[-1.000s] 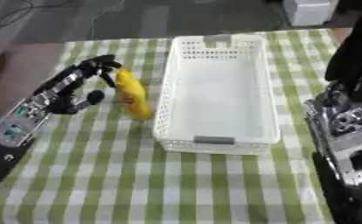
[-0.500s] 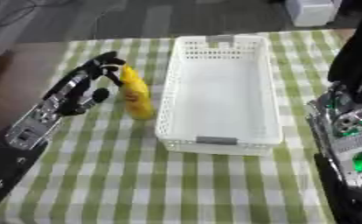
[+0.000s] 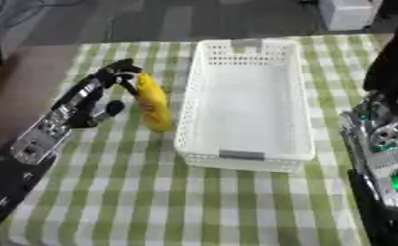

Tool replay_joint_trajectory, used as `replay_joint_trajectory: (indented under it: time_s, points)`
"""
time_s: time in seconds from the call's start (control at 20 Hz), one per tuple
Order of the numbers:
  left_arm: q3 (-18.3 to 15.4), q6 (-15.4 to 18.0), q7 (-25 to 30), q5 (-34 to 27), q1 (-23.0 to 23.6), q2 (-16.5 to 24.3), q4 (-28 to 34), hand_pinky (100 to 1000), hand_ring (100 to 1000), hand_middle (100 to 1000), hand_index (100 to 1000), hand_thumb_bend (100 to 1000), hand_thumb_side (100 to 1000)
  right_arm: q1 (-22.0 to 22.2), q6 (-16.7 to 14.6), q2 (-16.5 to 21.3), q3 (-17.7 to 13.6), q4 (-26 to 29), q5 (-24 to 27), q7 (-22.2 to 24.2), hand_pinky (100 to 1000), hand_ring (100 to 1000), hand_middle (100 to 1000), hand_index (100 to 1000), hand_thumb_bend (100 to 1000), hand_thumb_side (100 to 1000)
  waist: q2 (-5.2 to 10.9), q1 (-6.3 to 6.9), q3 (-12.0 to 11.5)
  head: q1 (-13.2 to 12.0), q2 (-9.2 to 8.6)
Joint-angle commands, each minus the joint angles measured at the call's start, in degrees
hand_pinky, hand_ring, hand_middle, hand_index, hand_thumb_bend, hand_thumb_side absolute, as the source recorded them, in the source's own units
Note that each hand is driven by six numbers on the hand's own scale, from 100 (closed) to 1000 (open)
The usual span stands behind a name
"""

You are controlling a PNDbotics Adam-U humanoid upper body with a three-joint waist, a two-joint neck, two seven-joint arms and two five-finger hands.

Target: Pick up objects on the table and place them in the box.

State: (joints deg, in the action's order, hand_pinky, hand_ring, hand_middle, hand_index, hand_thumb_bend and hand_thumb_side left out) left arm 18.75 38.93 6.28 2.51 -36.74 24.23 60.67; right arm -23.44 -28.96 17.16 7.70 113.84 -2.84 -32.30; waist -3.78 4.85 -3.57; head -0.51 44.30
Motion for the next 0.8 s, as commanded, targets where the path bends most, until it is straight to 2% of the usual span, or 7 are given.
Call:
replay_joint_trajectory:
  time_s: [0.05, 0.15, 0.3, 0.6, 0.8]
  points:
    - [-0.49, -0.58, -1.55, 0.16, -1.74, 1.30, 1.70, 896, 593, 823, 991, 508, 770, -0.03, 0.16, 0.92, -0.56, 0.75, -0.26, -0.25, 415, 632, 696, 761, 100, 943, 1.06, -0.06, -0.36, -0.30, -0.18]
    - [-0.26, -1.28, -2.23, 0.47, -2.09, 1.00, 1.86, 895, 565, 823, 989, 512, 767, 0.20, 0.23, 1.05, -0.61, 0.75, -0.37, -0.34, 415, 632, 696, 760, 100, 943, 1.20, -0.06, -0.64, -0.36, -0.18]
    - [-0.11, -1.88, -2.99, 0.96, -2.56, 0.57, 2.03, 899, 571, 823, 987, 518, 762, 0.47, 0.20, 1.23, -0.64, 0.75, -0.49, -0.42, 415, 632, 696, 760, 100, 943, 1.41, -0.04, -0.97, -0.65, -0.18]
    - [0.17, -2.56, -4.43, 1.02, -3.54, 0.49, 2.84, 904, 597, 822, 980, 529, 756, 0.88, 0.27, 1.45, -0.69, 0.75, -0.63, -0.52, 415, 632, 696, 760, 100, 942, 1.63, 0.02, -1.38, -1.39, -0.18]
    - [0.36, -2.74, -4.44, 1.40, -3.68, 0.21, 2.63, 918, 645, 825, 983, 528, 758, 0.83, 0.27, 1.39, -0.62, 0.75, -0.61, -0.48, 415, 632, 696, 761, 100, 943, 1.56, -0.07, -1.23, -1.72, -0.18]
